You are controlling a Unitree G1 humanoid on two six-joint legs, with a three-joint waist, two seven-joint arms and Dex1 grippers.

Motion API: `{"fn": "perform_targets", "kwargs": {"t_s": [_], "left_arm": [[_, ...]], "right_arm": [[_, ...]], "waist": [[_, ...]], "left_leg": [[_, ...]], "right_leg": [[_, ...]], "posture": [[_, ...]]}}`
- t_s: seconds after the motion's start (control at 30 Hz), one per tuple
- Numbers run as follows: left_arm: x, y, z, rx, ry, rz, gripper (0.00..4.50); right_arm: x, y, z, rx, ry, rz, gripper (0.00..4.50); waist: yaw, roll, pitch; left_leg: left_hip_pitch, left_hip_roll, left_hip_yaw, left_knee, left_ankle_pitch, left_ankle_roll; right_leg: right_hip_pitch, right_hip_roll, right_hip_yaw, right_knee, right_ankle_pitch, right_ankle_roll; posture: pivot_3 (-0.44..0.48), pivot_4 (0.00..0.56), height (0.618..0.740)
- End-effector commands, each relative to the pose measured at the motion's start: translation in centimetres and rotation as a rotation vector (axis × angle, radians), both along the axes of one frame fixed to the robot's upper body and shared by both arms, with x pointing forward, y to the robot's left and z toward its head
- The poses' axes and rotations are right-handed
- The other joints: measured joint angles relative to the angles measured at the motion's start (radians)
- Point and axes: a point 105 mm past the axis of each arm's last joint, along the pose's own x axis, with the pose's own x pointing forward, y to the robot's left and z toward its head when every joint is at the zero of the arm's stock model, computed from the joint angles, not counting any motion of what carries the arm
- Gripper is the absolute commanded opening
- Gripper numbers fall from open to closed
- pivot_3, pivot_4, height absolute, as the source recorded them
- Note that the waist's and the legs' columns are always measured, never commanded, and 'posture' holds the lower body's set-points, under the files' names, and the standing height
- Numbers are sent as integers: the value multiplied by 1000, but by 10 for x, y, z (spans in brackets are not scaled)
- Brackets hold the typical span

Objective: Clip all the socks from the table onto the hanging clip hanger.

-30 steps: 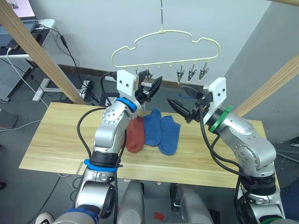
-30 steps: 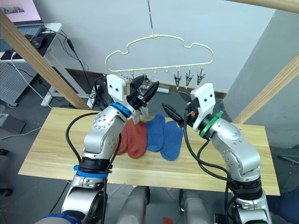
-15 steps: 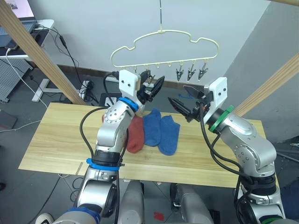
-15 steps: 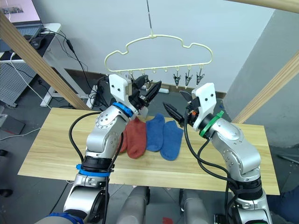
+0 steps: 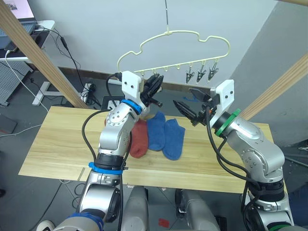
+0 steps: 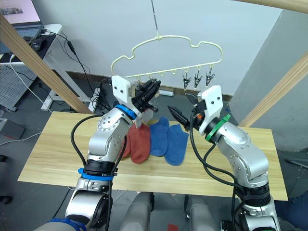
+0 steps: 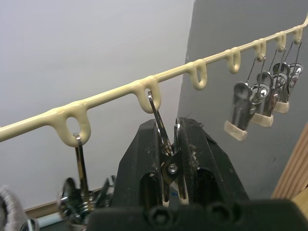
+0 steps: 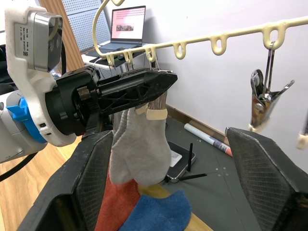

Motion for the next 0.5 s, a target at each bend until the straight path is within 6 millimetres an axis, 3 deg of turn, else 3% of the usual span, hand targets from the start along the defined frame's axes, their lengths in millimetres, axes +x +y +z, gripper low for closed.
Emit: {"fn": "perform_targets", "kwargs": {"t_s": [0.03, 0.27, 0.5], "left_arm": [[-7, 0, 12, -16, -45, -8, 258], [-1, 17, 6, -85, 58, 46, 258], [2, 49, 3, -165, 193, 64, 258]], "right_arm": [[-5, -2, 5, 0, -29, -5, 3910], [23, -8, -80, -297, 179, -169, 3910], [40, 21, -143, -491, 246, -97, 3910]], "waist": [[0, 0, 0], [-3, 0, 0], [-25, 0, 0]], "left_leg": [[0, 0, 0, 0, 0, 0], [0, 0, 0, 0, 0, 0], [1, 0, 0, 2, 0, 0]], "right_leg": [[0, 0, 0, 0, 0, 0], [0, 0, 0, 1, 0, 0], [0, 0, 1, 5, -1, 3]], "posture": [[166, 291, 740], [167, 290, 740], [189, 287, 740]]}}
